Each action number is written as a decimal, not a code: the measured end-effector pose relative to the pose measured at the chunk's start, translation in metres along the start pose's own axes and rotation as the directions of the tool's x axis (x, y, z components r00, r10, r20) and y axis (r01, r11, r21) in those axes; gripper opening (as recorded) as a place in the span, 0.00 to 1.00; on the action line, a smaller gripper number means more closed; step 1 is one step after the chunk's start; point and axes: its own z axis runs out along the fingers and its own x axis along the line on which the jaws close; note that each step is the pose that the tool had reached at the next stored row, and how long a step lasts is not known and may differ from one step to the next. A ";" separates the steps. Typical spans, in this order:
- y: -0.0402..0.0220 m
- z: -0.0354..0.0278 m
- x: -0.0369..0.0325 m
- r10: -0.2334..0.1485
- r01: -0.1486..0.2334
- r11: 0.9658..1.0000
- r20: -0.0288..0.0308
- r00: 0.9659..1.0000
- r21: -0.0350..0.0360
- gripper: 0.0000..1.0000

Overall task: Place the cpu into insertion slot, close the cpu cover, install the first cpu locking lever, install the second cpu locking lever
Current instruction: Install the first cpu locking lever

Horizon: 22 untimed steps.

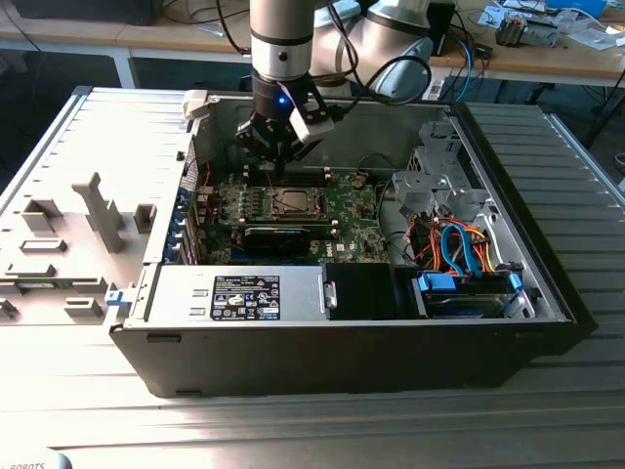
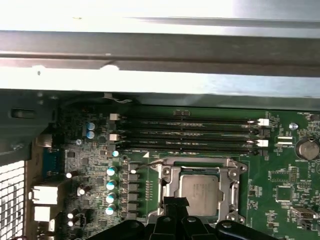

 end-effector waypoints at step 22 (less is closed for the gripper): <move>0.0021 -0.0001 0.0112 0.000 0.000 1.000 0.000 1.000 0.000 0.11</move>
